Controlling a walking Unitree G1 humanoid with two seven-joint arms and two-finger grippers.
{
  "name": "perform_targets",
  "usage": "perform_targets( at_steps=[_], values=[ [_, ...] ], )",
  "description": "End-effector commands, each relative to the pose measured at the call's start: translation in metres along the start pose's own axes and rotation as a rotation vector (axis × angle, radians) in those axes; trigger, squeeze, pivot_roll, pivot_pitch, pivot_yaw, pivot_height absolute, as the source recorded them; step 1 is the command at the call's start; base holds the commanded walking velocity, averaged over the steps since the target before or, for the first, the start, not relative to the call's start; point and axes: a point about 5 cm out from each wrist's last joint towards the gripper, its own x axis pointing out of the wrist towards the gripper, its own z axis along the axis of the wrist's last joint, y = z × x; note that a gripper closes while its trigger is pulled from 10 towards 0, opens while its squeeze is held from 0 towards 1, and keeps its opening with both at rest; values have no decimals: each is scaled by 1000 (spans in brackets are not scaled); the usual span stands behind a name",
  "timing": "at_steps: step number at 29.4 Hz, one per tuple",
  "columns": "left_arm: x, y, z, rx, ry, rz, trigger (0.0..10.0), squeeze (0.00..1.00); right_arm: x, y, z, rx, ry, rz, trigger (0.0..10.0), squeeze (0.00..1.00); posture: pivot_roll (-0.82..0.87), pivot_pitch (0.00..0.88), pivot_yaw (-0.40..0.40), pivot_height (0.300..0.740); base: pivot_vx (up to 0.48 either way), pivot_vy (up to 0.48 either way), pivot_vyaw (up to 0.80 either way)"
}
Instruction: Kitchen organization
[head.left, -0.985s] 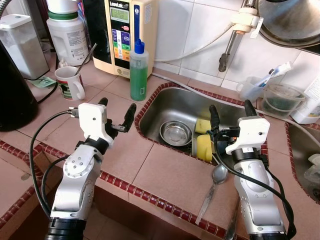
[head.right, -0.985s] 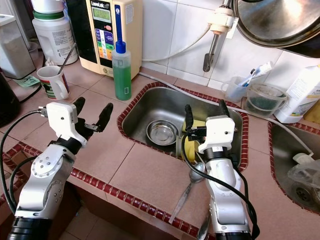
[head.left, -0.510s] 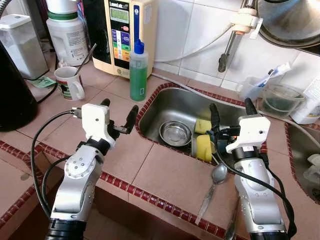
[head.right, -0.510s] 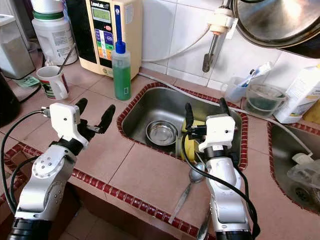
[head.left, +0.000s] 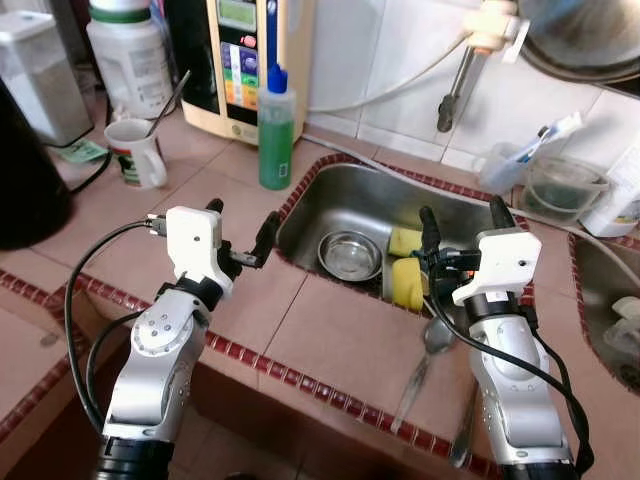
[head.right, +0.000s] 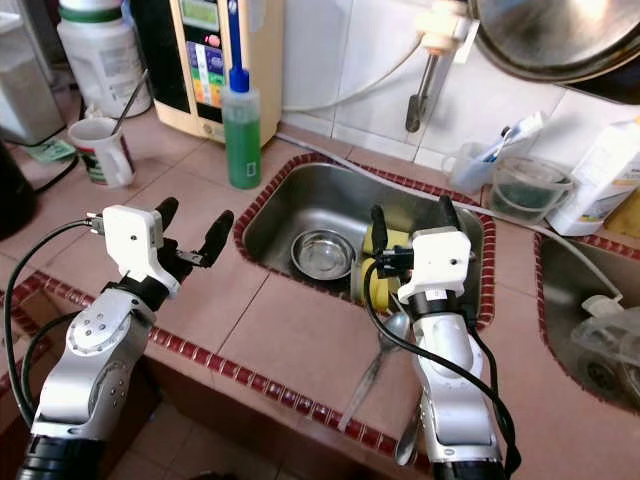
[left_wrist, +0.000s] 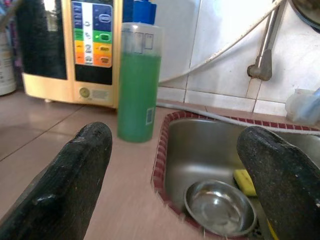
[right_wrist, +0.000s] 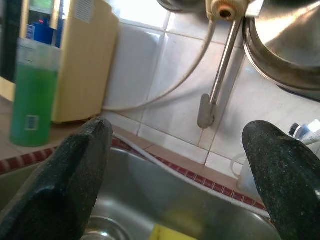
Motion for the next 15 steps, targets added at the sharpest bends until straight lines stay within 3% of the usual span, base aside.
perform_targets(
  at_steps=[1,15],
  values=[
    [1,-3,5,7,-13,-18,10000,0,1,-2,-1,-2,8,-10,10000,0,28,0,-67,731,-251,0,0],
    [1,-4,5,9,-13,-22,10000,0,1,-1,-1,-7,8,-3,10000,0,31,0,-68,731,-238,0,0]
  ],
)
